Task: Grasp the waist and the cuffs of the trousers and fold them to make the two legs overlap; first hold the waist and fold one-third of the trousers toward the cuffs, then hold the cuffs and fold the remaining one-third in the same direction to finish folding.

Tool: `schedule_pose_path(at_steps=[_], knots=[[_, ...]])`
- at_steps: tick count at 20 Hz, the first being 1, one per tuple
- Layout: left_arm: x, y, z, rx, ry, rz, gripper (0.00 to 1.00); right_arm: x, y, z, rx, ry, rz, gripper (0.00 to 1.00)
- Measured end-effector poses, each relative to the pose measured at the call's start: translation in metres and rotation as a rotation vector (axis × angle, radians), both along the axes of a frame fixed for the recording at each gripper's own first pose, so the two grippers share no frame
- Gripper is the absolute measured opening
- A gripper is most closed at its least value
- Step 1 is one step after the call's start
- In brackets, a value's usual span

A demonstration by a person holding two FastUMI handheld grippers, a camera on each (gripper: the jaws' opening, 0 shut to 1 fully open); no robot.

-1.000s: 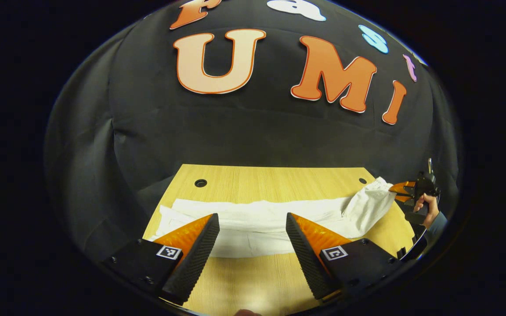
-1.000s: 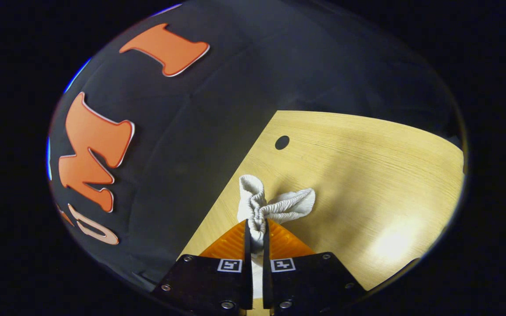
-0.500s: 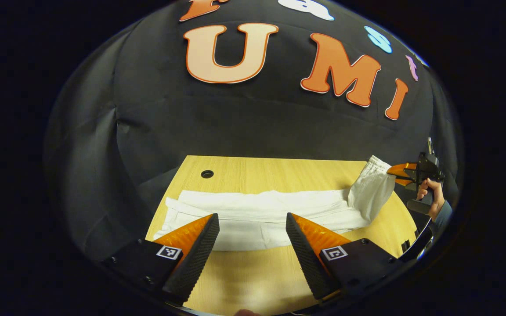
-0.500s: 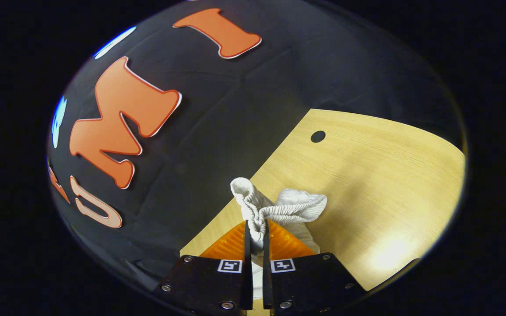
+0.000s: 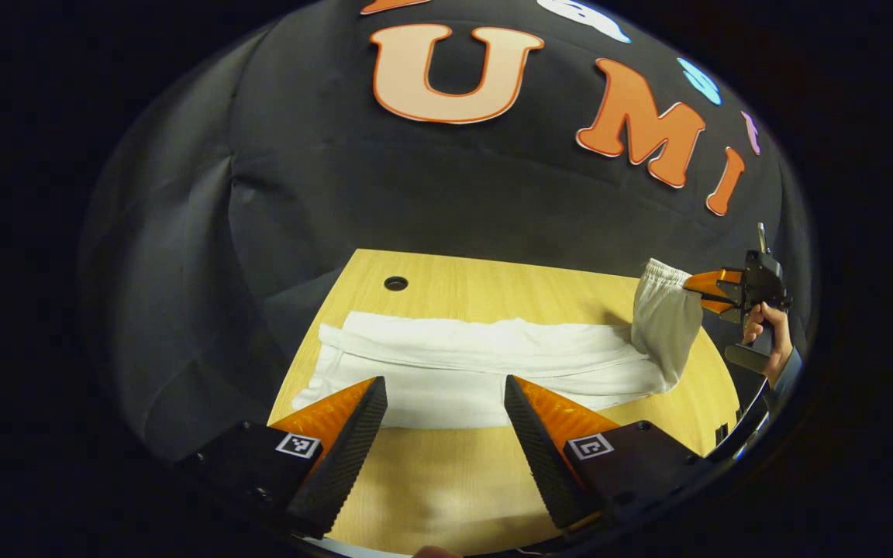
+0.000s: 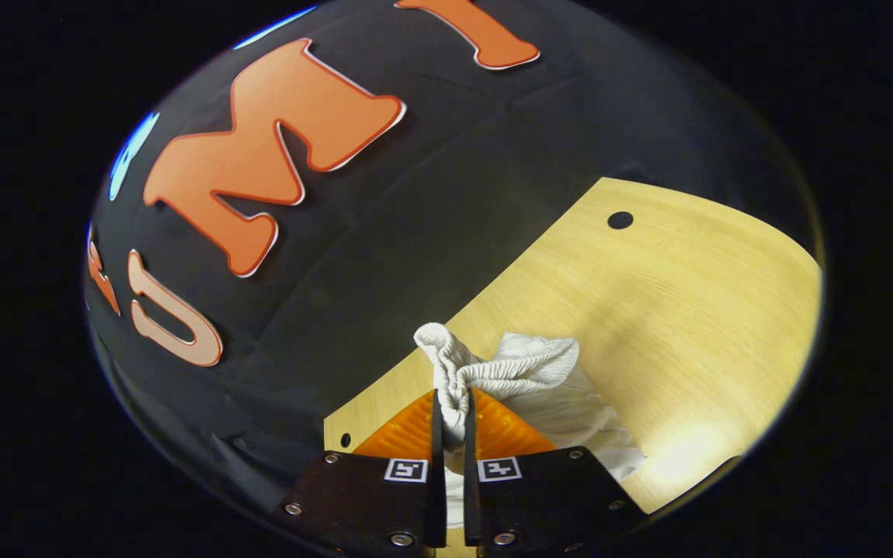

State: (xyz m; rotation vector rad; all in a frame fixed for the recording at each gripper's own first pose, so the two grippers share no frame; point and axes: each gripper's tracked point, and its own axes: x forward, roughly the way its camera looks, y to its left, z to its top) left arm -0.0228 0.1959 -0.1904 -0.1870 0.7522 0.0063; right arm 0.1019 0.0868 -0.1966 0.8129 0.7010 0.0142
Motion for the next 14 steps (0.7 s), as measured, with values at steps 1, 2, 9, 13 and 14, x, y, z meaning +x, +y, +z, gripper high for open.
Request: schedule_pose_path(at_steps=[1, 2, 9, 13, 14], knots=[[-0.001, 0.005, -0.004, -0.003, 0.011, 0.01, 1.0, -0.001, 0.011, -0.001, -0.001, 0.001, 0.01, 0.09], [-0.003, 0.013, -0.009, -0.005, 0.022, 0.022, 1.0, -0.002, 0.022, 0.001, 0.003, -0.009, 0.03, 0.09], [-0.021, 0.06, -0.041, -0.036, 0.098, 0.1, 1.0, -0.005, 0.086, -0.02, -0.072, -0.006, 0.247, 0.09], [-0.019, 0.073, -0.065, -0.051, 0.128, 0.123, 1.0, 0.004, 0.084, -0.01, -0.179, 0.018, 0.409, 0.11], [-0.018, 0.074, -0.069, -0.053, 0.134, 0.124, 1.0, 0.005, 0.086, -0.007, -0.204, 0.024, 0.459, 0.12]])
